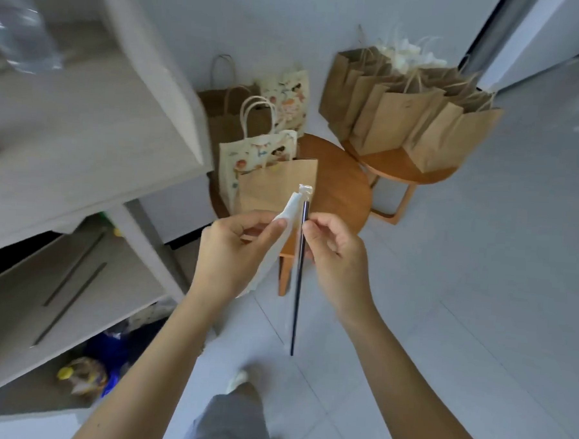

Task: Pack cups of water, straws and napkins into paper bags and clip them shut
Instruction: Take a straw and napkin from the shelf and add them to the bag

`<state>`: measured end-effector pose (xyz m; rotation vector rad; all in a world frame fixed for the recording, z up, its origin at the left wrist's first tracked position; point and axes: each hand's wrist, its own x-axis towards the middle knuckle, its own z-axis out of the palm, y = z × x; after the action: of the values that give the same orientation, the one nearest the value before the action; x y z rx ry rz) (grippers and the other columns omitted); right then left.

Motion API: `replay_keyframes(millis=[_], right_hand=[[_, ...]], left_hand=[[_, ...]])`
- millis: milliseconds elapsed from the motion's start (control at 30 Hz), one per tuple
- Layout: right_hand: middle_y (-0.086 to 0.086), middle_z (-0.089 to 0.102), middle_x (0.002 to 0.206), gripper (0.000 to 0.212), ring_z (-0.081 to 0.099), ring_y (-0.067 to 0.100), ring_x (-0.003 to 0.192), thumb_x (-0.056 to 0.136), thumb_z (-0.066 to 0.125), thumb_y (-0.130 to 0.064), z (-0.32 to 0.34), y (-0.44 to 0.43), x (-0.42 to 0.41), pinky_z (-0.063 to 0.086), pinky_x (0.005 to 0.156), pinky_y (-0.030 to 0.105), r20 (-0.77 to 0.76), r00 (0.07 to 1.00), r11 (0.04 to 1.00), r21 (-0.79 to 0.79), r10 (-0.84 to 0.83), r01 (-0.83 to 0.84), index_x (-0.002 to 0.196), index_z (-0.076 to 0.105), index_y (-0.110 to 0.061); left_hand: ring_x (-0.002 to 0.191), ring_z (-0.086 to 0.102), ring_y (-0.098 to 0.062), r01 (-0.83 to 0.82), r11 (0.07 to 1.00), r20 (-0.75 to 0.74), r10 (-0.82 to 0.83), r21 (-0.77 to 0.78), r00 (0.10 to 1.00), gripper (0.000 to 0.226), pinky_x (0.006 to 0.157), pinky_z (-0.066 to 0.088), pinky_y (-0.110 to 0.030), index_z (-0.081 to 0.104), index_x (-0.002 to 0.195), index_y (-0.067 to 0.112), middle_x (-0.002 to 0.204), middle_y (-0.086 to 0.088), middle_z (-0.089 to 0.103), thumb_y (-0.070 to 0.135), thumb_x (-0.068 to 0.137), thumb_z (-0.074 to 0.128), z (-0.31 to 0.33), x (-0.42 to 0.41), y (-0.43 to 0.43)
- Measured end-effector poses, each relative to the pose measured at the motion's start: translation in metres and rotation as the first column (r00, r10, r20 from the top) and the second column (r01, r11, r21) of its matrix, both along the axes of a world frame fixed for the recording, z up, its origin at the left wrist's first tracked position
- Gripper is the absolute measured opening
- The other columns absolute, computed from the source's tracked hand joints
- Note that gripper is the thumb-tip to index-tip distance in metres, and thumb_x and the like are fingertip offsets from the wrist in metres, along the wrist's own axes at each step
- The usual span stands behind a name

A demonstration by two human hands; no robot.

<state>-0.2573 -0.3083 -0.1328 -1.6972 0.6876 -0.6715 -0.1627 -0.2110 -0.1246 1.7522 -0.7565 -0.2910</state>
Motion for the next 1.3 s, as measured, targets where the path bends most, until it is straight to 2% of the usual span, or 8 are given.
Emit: replay_keyframes(millis=[200, 300, 433, 633, 767, 900, 1000, 1300], right_hand=[[-0.005, 0.065, 0.068, 0.007, 0.063, 0.006, 0.062, 0.091, 0.056, -0.017, -0.016, -0.104, -0.004, 0.053, 0.062, 0.024, -0.047, 0.997, 0.995, 0.074, -0.065, 0.068, 0.087, 0.062, -0.020], [-0.005, 0.066, 0.068, 0.006, 0.064, 0.006, 0.061, 0.089, 0.058, -0.015, -0.018, -0.176, 0.005, 0.053, 0.059, 0.021, -0.076, 0.991, 0.988, 0.097, -0.113, 0.120, 0.090, 0.063, -0.012], [-0.006, 0.066, 0.078, 0.004, 0.065, 0.006, 0.066, 0.086, 0.062, -0.015, -0.012, -0.265, 0.015, 0.055, 0.060, 0.021, -0.143, 0.977, 0.981, 0.094, -0.156, 0.170, 0.088, 0.064, -0.012], [-0.025, 0.057, 0.088, 0.007, 0.052, -0.001, 0.087, 0.085, 0.064, -0.028, -0.008, -0.385, 0.016, 0.040, 0.068, 0.004, -0.229, 0.960, 0.984, -0.107, -0.162, 0.141, 0.091, 0.060, -0.028], [-0.026, 0.045, 0.105, 0.040, 0.040, 0.002, 0.107, 0.084, 0.062, -0.040, -0.009, -0.483, 0.014, 0.040, 0.084, 0.017, -0.333, 0.937, 0.964, -0.267, -0.107, 0.015, 0.122, 0.053, -0.029], [-0.015, 0.060, 0.103, 0.034, 0.052, -0.004, 0.089, 0.086, 0.060, -0.040, -0.014, -0.569, 0.014, 0.039, 0.069, 0.003, -0.329, 0.944, 0.972, -0.220, 0.006, -0.083, 0.114, 0.062, -0.022], [-0.013, 0.060, 0.102, 0.039, 0.049, -0.004, 0.083, 0.084, 0.058, -0.049, -0.010, -0.625, 0.017, 0.037, 0.060, 0.003, -0.316, 0.948, 0.955, -0.263, 0.047, -0.135, 0.111, 0.062, -0.022], [-0.023, 0.052, 0.080, 0.025, 0.052, -0.013, 0.083, 0.085, 0.064, -0.029, -0.019, -0.737, 0.078, 0.039, 0.062, 0.000, -0.194, 0.968, 0.916, -0.335, 0.162, -0.220, 0.102, 0.066, -0.011]], left_hand=[[0.076, 0.064, 0.009, 0.190, 0.982, -0.074, -0.191, -0.023, 0.979, 0.018, 0.068, 0.042, -0.004, 0.071, 0.083, 0.032, 0.076, 0.028, 0.068, 0.015, 0.086, 0.064, -0.027, 0.001, -0.117], [0.081, 0.067, -0.002, 0.249, 0.968, -0.111, -0.248, -0.004, 0.962, 0.015, 0.076, 0.048, -0.015, 0.072, 0.090, 0.027, 0.083, 0.013, 0.073, 0.015, 0.087, 0.063, -0.042, 0.012, -0.189], [0.077, 0.065, 0.003, 0.311, 0.950, -0.144, -0.304, 0.027, 0.942, 0.029, 0.075, 0.048, -0.013, 0.065, 0.086, 0.040, 0.078, 0.024, 0.069, 0.012, 0.081, 0.069, -0.039, 0.017, -0.278], [0.077, 0.060, 0.012, 0.265, 0.957, -0.040, -0.262, 0.117, 0.964, 0.024, 0.072, 0.045, -0.006, 0.072, 0.098, 0.026, 0.083, 0.030, 0.063, 0.008, 0.083, 0.067, -0.036, 0.027, -0.392], [0.079, 0.058, 0.014, 0.271, 0.950, 0.005, -0.275, 0.154, 0.961, 0.021, 0.070, 0.044, -0.004, 0.072, 0.101, 0.020, 0.089, 0.021, 0.065, 0.009, 0.084, 0.066, -0.040, 0.030, -0.471], [0.084, 0.062, 0.002, 0.197, 0.969, 0.042, -0.205, 0.147, 0.978, 0.022, 0.074, 0.045, -0.005, 0.072, 0.102, 0.018, 0.091, 0.019, 0.065, 0.008, 0.084, 0.066, -0.042, 0.023, -0.551], [0.081, 0.062, -0.001, 0.111, 0.981, 0.062, -0.122, 0.157, 0.991, 0.022, 0.074, 0.046, -0.007, 0.071, 0.104, 0.017, 0.093, 0.015, 0.066, 0.009, 0.084, 0.065, -0.040, 0.020, -0.605], [0.088, 0.064, -0.012, -0.042, 0.959, 0.133, 0.004, 0.281, 0.991, 0.026, 0.074, 0.049, -0.012, 0.067, 0.111, 0.016, 0.101, 0.001, 0.070, 0.019, 0.086, 0.065, -0.043, 0.063, -0.702]])
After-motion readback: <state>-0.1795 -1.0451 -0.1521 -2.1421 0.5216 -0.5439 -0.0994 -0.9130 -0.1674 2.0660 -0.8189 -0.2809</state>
